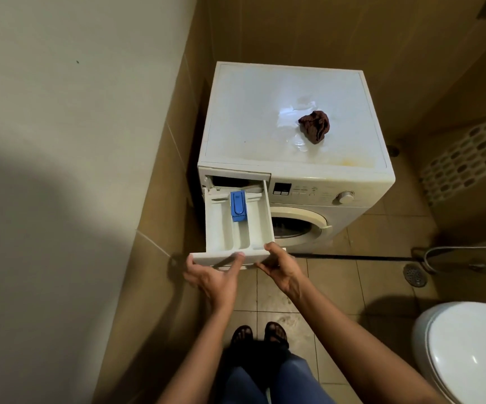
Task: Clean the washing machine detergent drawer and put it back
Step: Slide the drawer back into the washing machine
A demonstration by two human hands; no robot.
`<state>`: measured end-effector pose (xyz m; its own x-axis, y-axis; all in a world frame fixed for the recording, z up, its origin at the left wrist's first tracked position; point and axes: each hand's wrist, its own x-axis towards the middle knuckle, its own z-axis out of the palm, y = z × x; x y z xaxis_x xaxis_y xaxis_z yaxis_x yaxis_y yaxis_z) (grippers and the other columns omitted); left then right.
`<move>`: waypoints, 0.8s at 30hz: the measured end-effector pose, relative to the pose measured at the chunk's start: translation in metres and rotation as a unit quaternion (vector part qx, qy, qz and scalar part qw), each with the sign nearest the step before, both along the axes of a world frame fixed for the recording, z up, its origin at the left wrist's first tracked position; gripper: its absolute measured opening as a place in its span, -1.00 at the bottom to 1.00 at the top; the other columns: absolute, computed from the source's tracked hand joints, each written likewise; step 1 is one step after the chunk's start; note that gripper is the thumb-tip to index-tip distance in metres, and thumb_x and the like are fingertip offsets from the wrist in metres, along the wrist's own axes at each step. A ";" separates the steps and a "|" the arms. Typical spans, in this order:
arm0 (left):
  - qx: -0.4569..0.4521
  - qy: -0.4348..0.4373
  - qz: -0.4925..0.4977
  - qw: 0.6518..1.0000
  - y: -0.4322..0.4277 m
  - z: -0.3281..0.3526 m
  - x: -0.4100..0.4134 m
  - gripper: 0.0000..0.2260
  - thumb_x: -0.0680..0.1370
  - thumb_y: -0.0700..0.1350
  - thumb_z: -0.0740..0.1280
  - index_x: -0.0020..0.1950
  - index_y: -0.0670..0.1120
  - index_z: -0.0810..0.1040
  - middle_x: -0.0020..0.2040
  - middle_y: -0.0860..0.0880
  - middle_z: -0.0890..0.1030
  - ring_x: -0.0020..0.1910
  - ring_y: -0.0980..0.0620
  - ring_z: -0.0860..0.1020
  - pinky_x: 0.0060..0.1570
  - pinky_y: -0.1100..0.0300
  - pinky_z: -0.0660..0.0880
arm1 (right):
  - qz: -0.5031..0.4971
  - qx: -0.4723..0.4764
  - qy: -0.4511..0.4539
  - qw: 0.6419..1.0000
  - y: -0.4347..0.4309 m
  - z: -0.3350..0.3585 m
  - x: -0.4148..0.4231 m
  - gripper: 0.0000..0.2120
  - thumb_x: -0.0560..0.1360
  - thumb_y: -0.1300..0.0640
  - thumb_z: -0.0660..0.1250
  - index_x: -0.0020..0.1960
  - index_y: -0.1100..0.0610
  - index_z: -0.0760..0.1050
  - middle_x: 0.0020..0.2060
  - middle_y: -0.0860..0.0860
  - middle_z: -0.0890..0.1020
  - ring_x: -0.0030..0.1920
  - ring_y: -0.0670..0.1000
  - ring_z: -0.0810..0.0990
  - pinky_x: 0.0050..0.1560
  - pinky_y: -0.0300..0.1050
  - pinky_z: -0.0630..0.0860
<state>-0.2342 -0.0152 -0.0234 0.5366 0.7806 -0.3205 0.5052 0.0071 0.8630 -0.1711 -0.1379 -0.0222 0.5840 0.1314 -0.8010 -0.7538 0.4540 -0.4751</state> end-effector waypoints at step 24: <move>-0.516 -0.011 0.098 0.851 0.030 -0.038 0.072 -0.38 0.46 -0.14 0.47 0.43 -0.17 0.28 0.28 -0.25 0.51 0.32 -0.17 0.47 0.43 -0.09 0.30 | -0.031 0.067 0.011 0.997 0.034 -0.042 0.039 -0.86 0.49 0.27 0.33 0.04 0.27 0.47 0.02 0.23 0.54 0.18 0.22 0.51 -0.01 -0.06 0.59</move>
